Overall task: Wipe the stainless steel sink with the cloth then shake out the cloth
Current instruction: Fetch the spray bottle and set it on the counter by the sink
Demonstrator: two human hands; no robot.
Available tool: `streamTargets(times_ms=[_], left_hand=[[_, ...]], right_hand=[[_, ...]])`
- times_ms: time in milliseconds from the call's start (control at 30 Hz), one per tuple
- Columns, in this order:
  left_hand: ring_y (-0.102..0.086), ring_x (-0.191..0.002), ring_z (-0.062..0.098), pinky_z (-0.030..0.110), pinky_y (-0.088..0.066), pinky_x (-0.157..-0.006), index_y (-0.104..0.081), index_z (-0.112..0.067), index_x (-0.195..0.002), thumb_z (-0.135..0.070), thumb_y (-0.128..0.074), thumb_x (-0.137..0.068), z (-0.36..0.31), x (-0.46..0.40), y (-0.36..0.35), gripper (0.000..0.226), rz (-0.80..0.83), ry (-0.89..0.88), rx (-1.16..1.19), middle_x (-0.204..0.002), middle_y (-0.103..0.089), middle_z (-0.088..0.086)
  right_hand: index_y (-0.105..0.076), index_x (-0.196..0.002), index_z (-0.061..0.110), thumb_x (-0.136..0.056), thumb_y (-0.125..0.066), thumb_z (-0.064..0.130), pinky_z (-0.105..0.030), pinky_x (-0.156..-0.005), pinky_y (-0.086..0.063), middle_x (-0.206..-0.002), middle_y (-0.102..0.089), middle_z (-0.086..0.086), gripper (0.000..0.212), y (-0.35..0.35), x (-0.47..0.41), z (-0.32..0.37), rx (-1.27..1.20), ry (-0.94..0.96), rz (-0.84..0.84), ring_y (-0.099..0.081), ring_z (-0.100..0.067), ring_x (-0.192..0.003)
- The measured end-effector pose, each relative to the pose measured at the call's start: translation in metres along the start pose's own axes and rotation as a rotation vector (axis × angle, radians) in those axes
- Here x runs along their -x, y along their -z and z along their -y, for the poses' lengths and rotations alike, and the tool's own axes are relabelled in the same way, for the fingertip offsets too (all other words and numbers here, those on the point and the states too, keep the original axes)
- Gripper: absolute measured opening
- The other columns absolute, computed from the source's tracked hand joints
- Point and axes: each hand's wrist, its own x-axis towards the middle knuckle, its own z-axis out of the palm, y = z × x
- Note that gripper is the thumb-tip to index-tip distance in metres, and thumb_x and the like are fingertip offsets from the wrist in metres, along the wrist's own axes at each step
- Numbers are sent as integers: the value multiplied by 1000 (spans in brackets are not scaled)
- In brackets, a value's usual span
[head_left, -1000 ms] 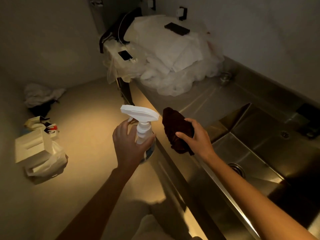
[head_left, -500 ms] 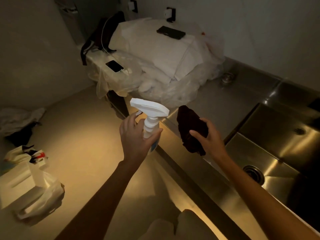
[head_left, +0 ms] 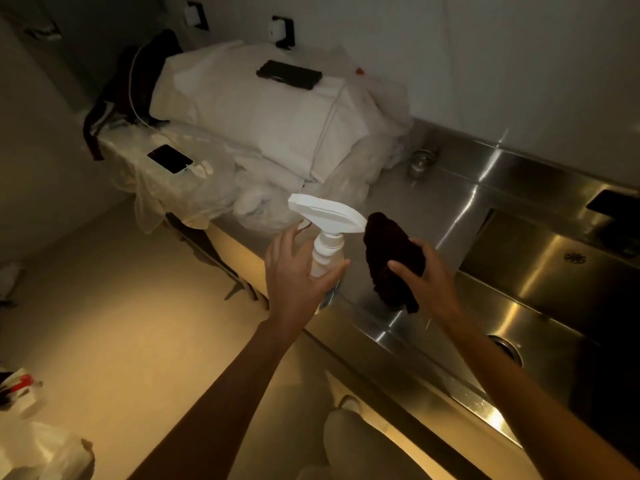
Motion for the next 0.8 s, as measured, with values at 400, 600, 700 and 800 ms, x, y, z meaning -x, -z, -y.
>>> streamTargets(times_ms=[400, 600, 700, 800], left_hand=[[-51, -116, 22, 49, -42, -97, -61, -15, -119, -64, -60, -72, -18, -116, -102, 68, 227, -65, 139, -123, -59, 3], [-45, -119, 17, 39, -38, -100, -60, -15, -121, -63, -62, -73, -34, -139, -140, 68, 328, -127, 231, -127, -56, 2], [-46, -119, 16, 41, -40, -99, -62, -17, -119, -62, -63, -74, -37, -149, -158, 63, 389, -201, 261, -128, -56, 2], [-43, -119, 13, 34, -36, -98, -62, -18, -120, -64, -62, -74, -42, -158, -173, 65, 452, -245, 293, -131, -54, 1]], right_hand=[[-46, -129, 24, -82, -70, 41, -50, -97, -48, -129, -53, -3, 55, 40, -88, -22, -19, -131, -193, -51, -21, -121], [-46, -131, 22, -84, -70, 35, -48, -96, -49, -128, -54, -1, 55, 61, -98, -30, -8, -210, -277, -52, -19, -119], [-45, -131, 25, -83, -70, 36, -48, -95, -51, -130, -52, -1, 56, 67, -99, -35, 7, -258, -327, -51, -19, -120], [-43, -133, 28, -82, -69, 42, -48, -93, -52, -131, -51, 1, 58, 72, -97, -39, -13, -307, -377, -51, -19, -120]])
